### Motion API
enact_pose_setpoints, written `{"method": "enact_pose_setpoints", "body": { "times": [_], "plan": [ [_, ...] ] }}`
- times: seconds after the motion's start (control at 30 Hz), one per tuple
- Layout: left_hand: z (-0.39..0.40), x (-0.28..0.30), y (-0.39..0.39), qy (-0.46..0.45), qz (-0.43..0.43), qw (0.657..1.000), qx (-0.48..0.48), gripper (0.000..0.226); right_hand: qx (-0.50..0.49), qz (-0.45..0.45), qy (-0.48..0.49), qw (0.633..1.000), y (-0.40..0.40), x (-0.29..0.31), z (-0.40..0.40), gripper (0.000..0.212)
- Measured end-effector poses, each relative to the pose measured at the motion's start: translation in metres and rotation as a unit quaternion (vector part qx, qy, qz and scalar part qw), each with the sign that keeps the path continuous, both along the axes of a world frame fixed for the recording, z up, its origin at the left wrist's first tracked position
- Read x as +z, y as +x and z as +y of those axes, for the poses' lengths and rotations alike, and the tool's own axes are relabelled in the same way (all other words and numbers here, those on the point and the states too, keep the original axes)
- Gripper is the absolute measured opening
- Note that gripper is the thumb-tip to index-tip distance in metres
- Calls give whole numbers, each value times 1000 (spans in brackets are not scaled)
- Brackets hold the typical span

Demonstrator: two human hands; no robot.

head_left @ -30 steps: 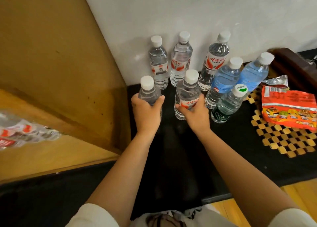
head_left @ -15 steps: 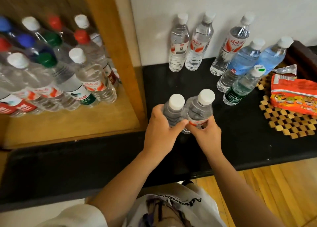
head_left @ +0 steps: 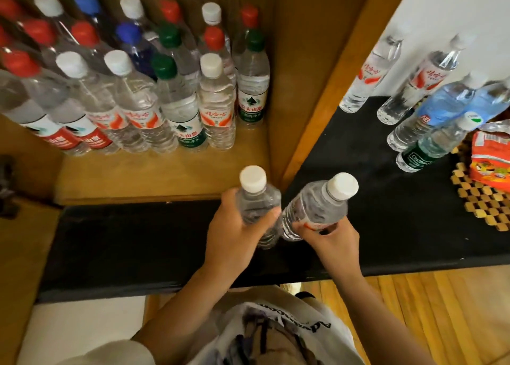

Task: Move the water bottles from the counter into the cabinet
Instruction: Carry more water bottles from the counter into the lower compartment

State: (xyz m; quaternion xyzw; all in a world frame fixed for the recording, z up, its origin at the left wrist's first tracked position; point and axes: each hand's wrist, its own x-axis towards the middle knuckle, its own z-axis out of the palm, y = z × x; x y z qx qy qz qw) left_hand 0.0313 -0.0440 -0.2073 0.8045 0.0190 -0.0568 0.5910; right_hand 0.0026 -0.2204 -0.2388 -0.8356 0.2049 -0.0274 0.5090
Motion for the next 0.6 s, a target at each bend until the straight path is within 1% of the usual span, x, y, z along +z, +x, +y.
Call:
{"method": "enact_pose_setpoints", "body": {
  "times": [0.07,0.1,0.13,0.23,0.3,0.4,0.5,0.6],
  "plan": [
    [24,4,2,-25,-4,999,36,64,13,-4,19,1000,0,4,16,50],
    [36,6,4,-31,-8,998,50,60,23,-7,25,999,1,6,26,50],
    [47,8,6,-32,-14,997,63,57,32,-11,28,999,2,8,35,50],
    [73,15,18,-30,-38,994,102,63,51,-31,30,998,10,15,60,48],
    [89,19,28,-24,-53,990,128,56,58,-42,32,997,22,20,75,49],
    [108,22,42,-11,-72,985,160,48,46,-68,38,996,47,26,91,53],
    [126,22,53,-2,-78,979,189,52,17,-89,41,995,77,30,103,52],
    [140,18,60,7,-78,974,213,59,-9,-85,46,995,105,27,109,62]
  ]
}}
